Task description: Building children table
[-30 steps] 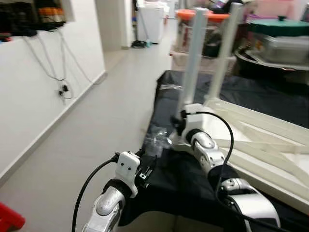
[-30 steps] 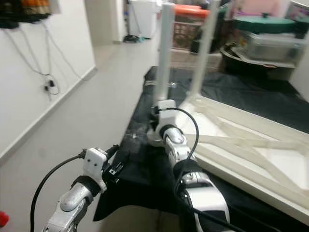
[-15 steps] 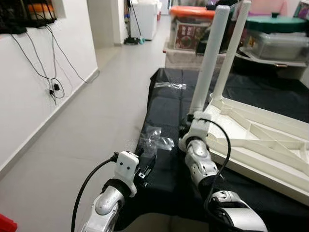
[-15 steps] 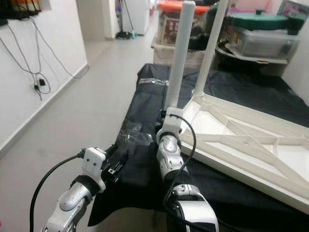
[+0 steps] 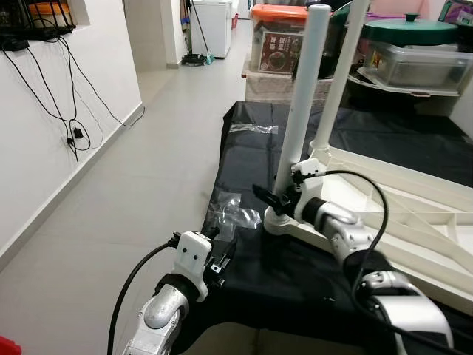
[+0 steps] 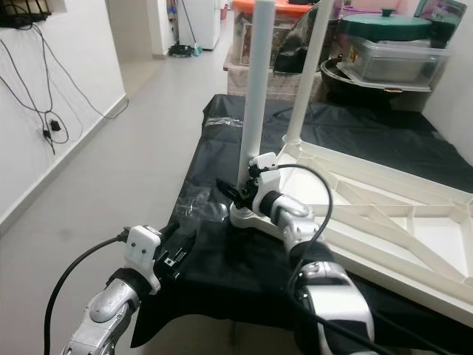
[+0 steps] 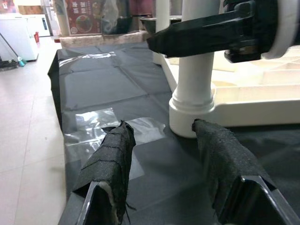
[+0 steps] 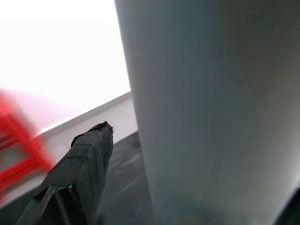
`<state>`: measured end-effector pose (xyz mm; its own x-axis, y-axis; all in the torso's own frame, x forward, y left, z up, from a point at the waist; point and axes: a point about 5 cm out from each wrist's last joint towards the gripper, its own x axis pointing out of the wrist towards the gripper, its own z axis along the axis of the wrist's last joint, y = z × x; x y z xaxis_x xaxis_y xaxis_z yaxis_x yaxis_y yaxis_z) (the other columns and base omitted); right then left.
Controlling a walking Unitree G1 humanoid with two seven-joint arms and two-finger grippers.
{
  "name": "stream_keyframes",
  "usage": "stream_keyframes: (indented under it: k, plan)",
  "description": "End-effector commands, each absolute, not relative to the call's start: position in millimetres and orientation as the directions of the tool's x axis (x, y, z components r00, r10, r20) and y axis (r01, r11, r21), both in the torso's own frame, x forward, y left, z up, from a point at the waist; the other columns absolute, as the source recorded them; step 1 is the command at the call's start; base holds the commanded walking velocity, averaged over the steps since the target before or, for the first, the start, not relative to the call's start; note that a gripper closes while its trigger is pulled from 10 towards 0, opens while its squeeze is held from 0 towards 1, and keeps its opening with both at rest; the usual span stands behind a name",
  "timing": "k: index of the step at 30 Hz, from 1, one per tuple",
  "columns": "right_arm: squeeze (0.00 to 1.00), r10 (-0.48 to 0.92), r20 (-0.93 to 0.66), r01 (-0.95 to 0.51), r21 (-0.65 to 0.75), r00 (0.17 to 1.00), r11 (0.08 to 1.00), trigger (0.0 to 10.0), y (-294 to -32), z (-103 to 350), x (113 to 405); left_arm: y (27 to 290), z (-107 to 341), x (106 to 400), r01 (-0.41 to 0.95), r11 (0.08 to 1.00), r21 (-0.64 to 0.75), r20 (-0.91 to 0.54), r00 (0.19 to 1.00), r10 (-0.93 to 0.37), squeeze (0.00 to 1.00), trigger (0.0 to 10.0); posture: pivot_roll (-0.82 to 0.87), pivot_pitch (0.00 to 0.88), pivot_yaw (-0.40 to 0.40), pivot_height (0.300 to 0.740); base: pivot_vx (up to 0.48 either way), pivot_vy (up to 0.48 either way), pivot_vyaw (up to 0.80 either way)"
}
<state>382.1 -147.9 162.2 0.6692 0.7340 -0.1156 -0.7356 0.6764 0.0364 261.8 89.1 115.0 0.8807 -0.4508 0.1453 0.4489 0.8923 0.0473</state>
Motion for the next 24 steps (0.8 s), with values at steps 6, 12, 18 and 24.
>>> stream_keyframes:
  k: [6,12,18,24]
  plan:
    - [0.00,0.908,-0.189,-0.914,0.088,0.374,0.395,10.0,-125,161,372,88,112,261,0.452,0.890,0.051,0.125,0.882,-0.455,0.00,10.0,0.08,0.000,-0.065,0.740,0.000,0.000,0.00]
    - [0.00,0.922,-0.219,-0.935,0.090,0.319,0.344,0.0,-115,154,368,88,112,261,0.453,0.890,0.050,0.124,0.882,-0.455,0.00,10.0,0.09,0.000,-0.065,0.740,0.000,0.000,0.00]
    - [0.00,0.847,-0.181,-0.858,0.038,0.499,0.513,0.0,-113,152,376,88,112,261,0.453,0.890,0.049,0.124,0.882,-0.455,0.00,10.0,0.08,0.000,-0.063,0.740,0.000,0.000,0.00]
    - [0.00,0.322,-0.178,-0.327,0.002,0.930,0.945,0.0,-141,145,395,88,112,261,0.453,0.890,0.048,0.124,0.882,-0.456,0.00,10.0,0.08,0.000,-0.067,0.740,0.000,0.000,0.00]
